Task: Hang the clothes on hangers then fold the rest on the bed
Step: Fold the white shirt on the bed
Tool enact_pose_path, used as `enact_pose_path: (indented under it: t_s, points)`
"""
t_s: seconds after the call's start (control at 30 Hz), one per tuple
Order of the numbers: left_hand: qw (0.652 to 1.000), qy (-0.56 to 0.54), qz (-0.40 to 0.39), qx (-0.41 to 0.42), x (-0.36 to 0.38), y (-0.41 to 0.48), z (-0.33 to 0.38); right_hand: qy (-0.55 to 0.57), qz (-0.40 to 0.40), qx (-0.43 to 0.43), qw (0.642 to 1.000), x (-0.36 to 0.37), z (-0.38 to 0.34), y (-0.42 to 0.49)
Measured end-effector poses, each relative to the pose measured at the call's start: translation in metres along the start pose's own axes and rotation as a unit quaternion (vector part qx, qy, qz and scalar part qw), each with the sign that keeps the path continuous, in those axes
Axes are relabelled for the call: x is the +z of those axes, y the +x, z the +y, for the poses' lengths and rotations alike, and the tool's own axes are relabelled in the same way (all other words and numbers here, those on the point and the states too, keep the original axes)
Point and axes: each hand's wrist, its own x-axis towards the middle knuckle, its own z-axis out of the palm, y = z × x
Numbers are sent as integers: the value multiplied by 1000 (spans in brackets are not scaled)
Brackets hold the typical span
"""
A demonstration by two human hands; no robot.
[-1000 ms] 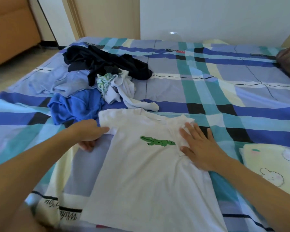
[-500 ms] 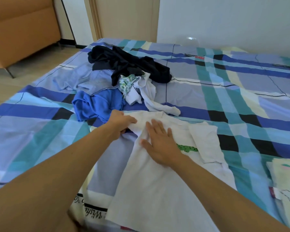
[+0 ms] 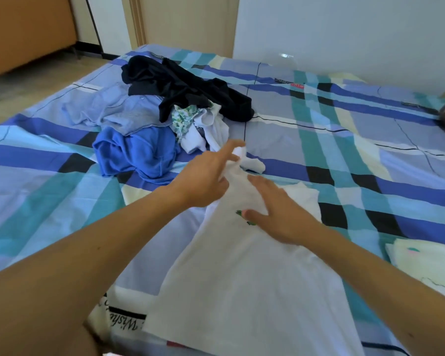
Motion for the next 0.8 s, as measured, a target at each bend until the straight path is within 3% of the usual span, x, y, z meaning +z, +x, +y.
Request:
enact_pose_path:
  t_s: [0.1, 0.2, 0.27, 0.33, 0.4, 0.47, 0.53, 0.57, 0.63, 0.7, 0.77, 0.8]
  points:
    - [989, -20, -136, 50, 13, -5, 14, 29, 52, 12, 998, -18, 35, -12]
    - [988, -6, -148, 39, 24, -6, 15, -22, 63, 48, 997, -19, 78, -20]
    - [988, 74, -125, 48, 30, -4, 9, -92, 13, 69, 993, -9, 104, -23]
    - [966, 153, -202, 41, 38, -5, 0, -146, -60, 88, 984, 1, 121, -21]
    - [939, 175, -298, 4, 47, -7, -9, -132, -68, 97, 984, 4, 126, -16]
    - [960, 116, -255, -26, 49, -6, -9, -49, 9, 105, 993, -1, 120, -8]
    - [992, 41, -89, -81, 51, 1, -4, 69, 108, 140, 982, -10, 118, 1]
    - [992, 16, -18, -124, 51, 6, -4, 124, 133, 168, 969, -16, 118, 7]
    - [964, -88, 18, -248, 50, 15, -6, 241, 133, 228, 934, -25, 122, 14]
    - [900, -249, 3, -357, 48, 21, -11, 358, 110, 265, 889, -30, 125, 17]
    - [854, -344, -12, -390, 45, 26, -15, 444, 81, 261, 853, -35, 125, 15]
    - [848, -364, -19, -384, 42, 28, -13, 469, 69, 248, 845, -37, 123, 13]
